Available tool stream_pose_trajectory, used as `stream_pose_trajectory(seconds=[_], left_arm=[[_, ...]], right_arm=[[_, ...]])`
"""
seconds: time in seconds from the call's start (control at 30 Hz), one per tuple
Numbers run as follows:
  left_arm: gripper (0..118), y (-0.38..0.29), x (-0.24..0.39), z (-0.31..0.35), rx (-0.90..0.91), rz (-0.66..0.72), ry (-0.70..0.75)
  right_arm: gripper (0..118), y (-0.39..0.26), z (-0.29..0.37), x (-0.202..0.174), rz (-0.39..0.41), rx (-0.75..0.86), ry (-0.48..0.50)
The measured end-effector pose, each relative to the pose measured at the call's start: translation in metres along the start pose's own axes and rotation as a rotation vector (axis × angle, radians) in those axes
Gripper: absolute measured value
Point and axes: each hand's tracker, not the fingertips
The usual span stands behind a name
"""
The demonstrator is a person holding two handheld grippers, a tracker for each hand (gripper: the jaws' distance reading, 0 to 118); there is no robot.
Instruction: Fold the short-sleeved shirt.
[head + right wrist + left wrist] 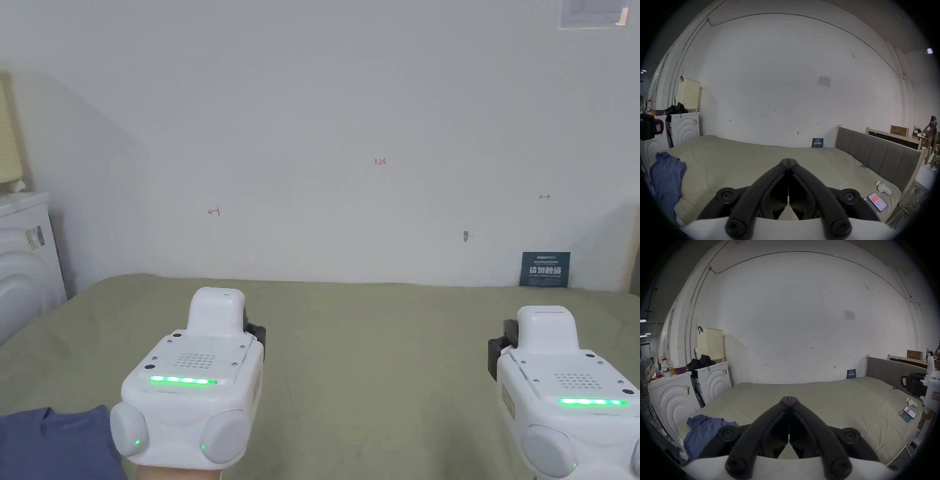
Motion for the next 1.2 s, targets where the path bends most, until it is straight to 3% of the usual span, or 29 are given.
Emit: stream_pose_trajectory(seconds=[0.2, 0.43, 0.63, 0.8, 1.2], left_arm=[[0, -0.005, -0.065, 0.016, -0.018, 0.048, 0.163], [0, -0.012, -0.169, 0.073, -0.068, 0.075, 0.436], [0, -0.018, -0.228, 0.129, -0.076, 0.085, 0.601], [0, -0.024, -0.248, 0.153, -0.091, 0.08, 0.65], [0, -0.043, -0.269, 0.143, -0.137, 0.096, 0.665]], right_arm=[[0, 0.0, -0.016, -0.06, 0.021, -0.007, 0.172], [0, 0.001, -0.024, -0.17, -0.015, 0.002, 0.461], [0, 0.004, -0.007, -0.245, -0.01, -0.001, 0.632], [0, 0.005, 0.009, -0.283, 0.001, 0.005, 0.707], [0, -0.007, 0.005, -0.318, 0.011, -0.038, 0.753]])
